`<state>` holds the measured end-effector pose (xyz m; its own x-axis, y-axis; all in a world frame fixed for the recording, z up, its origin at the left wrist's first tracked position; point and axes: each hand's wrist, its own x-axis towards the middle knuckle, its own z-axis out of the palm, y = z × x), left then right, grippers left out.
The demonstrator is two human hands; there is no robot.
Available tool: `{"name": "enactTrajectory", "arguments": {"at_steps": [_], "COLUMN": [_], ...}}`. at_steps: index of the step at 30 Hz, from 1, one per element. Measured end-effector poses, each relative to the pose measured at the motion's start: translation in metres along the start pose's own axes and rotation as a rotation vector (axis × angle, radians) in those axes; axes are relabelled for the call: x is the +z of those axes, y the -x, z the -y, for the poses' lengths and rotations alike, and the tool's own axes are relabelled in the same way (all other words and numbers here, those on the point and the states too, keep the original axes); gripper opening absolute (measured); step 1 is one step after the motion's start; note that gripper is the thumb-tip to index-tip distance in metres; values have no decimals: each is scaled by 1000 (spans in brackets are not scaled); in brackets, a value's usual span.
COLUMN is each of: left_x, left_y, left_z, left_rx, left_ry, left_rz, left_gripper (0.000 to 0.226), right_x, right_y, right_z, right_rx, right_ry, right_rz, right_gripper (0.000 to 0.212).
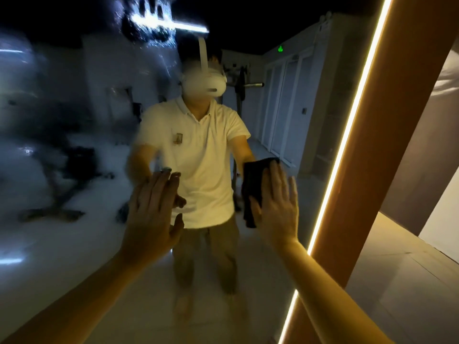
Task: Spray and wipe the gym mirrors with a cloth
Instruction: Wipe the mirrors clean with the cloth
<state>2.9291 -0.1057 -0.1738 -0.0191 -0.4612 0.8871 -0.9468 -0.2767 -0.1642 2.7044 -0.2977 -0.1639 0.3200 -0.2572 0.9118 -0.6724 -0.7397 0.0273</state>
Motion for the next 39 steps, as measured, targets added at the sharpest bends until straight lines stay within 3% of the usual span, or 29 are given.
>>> {"name": "enactTrajectory", "arguments": {"at_steps": [3,8,11,14,18,20,22,25,28,31,39], "left_x": [-12,-32,-47,-61,-79,-87,-93,-106,-116,-114,-105], "left_y": [-31,-79,-106,-132,-164,-181,-198,-222,-239,-242,-239], "left_z": [8,31,50,70,97,112,124,137,154,165,175], "left_rx": [-6,-38,-57,-83,-46,-23,-11,-27,-49,-54,-43], "left_ry": [-22,-28,-23,-34,-97,-154,-206,-221,-251,-269,-258], "left_rz": [-21,-106,-169,-215,-263,-255,-228,-254,-322,-315,-297], "left_gripper": [76,69,66,61,61,62,66,70,70,72,73], "right_x": [-22,-24,-18,-14,-15,-27,-41,-64,-74,-72,-70], "right_y": [-47,-115,-139,-157,-183,-203,-228,-266,-296,-322,-376], "right_z": [-14,50,115,167,148,115,76,27,23,63,221], "right_rx": [198,217,59,-253,-466,-357,-134,137,245,236,-146], "right_ry": [-84,-349,-329,-239,-133,-99,-192,-168,-105,-73,79], "right_rz": [-44,-95,-92,-166,-133,-184,-212,-284,-340,-357,-322], "right_gripper": [67,82,85,77,80,76,70,80,75,71,73]}}
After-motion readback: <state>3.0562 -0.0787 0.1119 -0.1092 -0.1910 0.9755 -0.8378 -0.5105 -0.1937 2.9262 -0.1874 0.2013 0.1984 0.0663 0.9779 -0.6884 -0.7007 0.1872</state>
